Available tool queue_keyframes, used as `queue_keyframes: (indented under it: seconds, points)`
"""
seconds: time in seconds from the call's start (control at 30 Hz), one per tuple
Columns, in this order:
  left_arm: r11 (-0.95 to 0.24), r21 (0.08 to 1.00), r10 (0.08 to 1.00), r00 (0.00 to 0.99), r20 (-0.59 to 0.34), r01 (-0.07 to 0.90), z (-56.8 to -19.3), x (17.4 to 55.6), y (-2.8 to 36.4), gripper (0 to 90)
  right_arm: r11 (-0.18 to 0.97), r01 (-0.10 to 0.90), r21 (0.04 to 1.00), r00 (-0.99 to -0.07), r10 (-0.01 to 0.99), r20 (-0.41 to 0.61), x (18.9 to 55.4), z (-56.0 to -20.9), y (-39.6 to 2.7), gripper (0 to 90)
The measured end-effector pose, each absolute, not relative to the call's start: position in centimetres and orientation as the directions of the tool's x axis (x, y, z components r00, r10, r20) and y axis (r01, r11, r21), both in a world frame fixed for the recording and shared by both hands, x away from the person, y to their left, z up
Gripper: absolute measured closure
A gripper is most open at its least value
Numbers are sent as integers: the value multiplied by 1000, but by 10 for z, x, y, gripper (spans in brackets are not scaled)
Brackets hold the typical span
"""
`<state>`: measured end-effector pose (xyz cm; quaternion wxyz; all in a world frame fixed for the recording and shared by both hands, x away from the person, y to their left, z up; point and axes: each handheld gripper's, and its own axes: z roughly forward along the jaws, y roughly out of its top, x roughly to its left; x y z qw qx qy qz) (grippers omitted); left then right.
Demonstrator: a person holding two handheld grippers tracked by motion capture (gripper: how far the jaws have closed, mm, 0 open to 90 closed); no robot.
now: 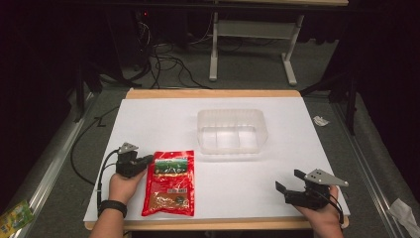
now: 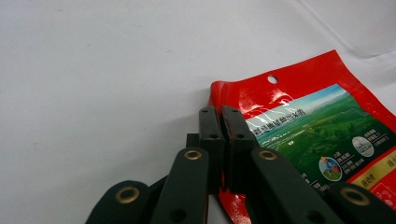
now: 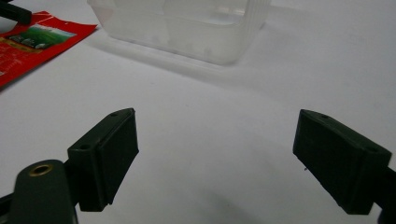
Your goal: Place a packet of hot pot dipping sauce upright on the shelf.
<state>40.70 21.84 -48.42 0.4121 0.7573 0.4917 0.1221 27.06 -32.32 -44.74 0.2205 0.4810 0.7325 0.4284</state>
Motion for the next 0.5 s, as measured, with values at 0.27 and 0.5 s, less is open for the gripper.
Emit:
queue_keyframes:
  seconds: [0.27, 0.5]
  points:
    - [-170, 779, 850, 489, -194, 603, -479, 398, 219, 900, 170, 513, 841, -440, 894, 87, 271, -447, -323, 144]
    - [-155, 816, 854, 490, -172, 556, -468, 387, 224, 900, 173, 502, 847, -444, 892, 81, 270, -445, -323, 144]
